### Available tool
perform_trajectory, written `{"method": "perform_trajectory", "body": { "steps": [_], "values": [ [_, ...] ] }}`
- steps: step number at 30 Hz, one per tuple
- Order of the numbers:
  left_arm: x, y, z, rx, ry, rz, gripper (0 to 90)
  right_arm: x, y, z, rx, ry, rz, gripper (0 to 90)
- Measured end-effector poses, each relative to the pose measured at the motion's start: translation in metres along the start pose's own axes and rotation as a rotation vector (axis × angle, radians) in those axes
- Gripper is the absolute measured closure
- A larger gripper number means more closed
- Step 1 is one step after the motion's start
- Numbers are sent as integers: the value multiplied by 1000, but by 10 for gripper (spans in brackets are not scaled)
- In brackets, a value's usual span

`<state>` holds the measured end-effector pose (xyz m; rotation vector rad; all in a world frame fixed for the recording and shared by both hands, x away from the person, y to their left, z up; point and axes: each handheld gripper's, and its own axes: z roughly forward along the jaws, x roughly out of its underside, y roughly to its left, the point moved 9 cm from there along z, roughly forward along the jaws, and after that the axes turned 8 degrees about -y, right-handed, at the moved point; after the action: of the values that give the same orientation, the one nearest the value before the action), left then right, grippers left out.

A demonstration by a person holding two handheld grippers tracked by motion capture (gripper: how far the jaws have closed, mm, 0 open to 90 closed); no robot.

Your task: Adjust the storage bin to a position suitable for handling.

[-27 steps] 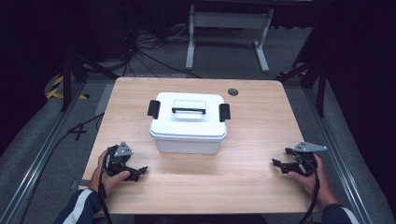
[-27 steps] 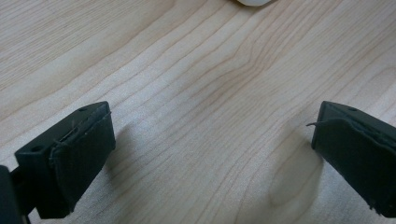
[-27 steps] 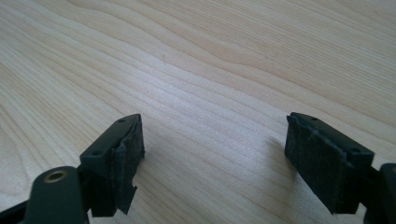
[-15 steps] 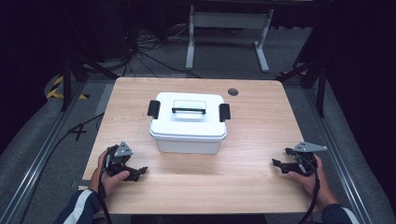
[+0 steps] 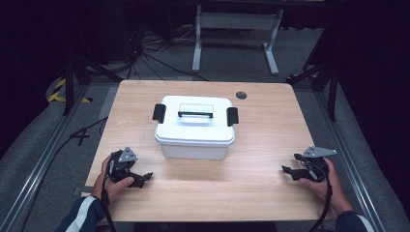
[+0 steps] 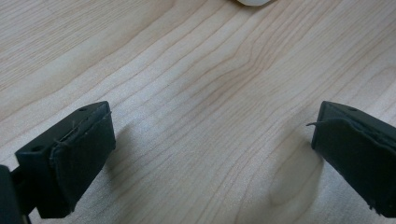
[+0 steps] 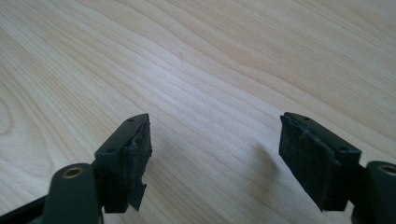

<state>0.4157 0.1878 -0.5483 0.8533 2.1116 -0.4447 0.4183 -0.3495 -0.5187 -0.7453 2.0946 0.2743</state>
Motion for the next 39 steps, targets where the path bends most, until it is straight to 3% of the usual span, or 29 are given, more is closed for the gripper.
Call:
{"method": "perform_trajectory", "body": {
  "steps": [14, 27, 39],
  "values": [
    [0, 0, 0, 1, 5, 0, 1, -42, 16, -16, -82, 4, -107, 324],
    [0, 0, 0, 0, 2, 0, 0, -87, 29, -20, -125, -8, -209, 349],
    [0, 0, 0, 1, 4, 0, 1, -142, 46, -21, -157, -24, -315, 374]
  ]
}}
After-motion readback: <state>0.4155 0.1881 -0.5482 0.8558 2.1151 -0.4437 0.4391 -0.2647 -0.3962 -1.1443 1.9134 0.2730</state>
